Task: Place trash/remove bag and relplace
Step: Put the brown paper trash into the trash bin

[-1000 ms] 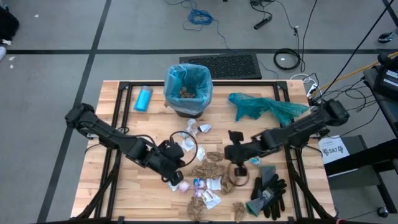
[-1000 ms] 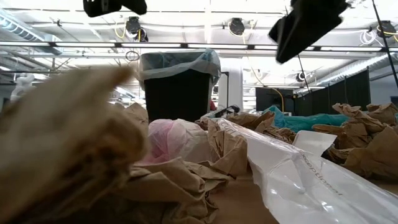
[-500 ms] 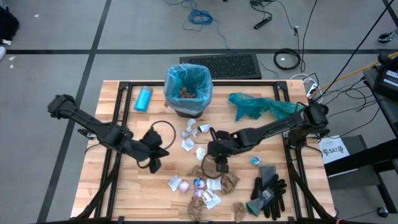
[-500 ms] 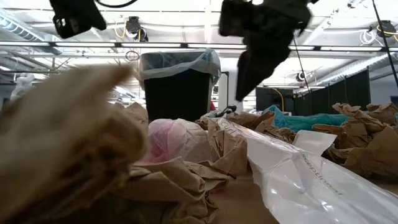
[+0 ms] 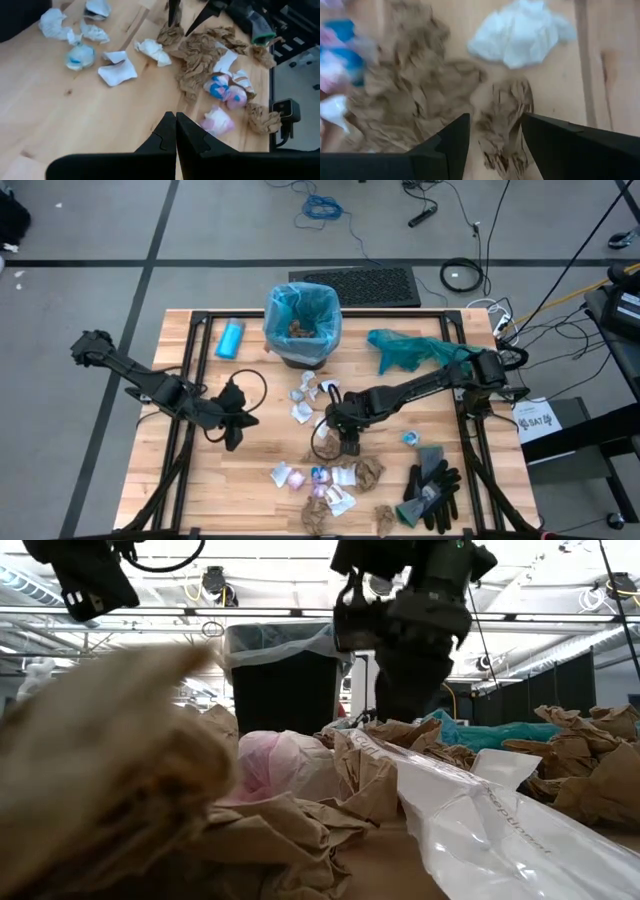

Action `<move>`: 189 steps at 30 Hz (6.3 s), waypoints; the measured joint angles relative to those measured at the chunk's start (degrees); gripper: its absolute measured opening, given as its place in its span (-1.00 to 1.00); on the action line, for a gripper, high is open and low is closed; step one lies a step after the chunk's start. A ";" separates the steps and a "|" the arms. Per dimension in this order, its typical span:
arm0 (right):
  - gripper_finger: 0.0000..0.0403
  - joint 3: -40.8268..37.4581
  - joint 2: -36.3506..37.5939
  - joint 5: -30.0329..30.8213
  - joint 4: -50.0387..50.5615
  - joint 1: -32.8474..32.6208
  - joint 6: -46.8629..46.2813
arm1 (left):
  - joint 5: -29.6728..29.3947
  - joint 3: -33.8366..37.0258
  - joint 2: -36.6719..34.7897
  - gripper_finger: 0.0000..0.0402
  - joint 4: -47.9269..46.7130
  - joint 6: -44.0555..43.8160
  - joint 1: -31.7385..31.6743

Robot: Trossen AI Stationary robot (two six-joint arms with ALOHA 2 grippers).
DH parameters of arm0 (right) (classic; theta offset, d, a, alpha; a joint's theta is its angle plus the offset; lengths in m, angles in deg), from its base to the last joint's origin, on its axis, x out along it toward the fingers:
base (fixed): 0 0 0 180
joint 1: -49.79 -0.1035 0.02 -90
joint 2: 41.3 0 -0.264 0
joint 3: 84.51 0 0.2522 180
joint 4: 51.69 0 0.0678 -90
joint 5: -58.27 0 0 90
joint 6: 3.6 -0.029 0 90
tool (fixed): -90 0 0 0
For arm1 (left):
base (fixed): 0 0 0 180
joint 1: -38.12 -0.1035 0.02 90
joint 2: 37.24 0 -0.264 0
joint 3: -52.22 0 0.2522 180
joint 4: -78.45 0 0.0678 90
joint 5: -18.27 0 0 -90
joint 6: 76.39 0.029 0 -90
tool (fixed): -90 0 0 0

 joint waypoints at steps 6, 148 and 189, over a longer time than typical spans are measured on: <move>-0.16 0.02 -3.99 -0.04 1.24 -0.47 0.15 | 0.20 0.00 -1.43 -0.99 -0.16 1.12 0.02; 0.37 -3.23 3.33 4.13 10.26 -22.13 -52.39 | 5.22 -0.04 2.12 -0.89 8.79 27.98 -5.36; -1.00 15.73 23.18 7.61 19.20 11.79 -4.88 | 6.18 -0.04 2.12 -0.89 9.57 23.50 -5.64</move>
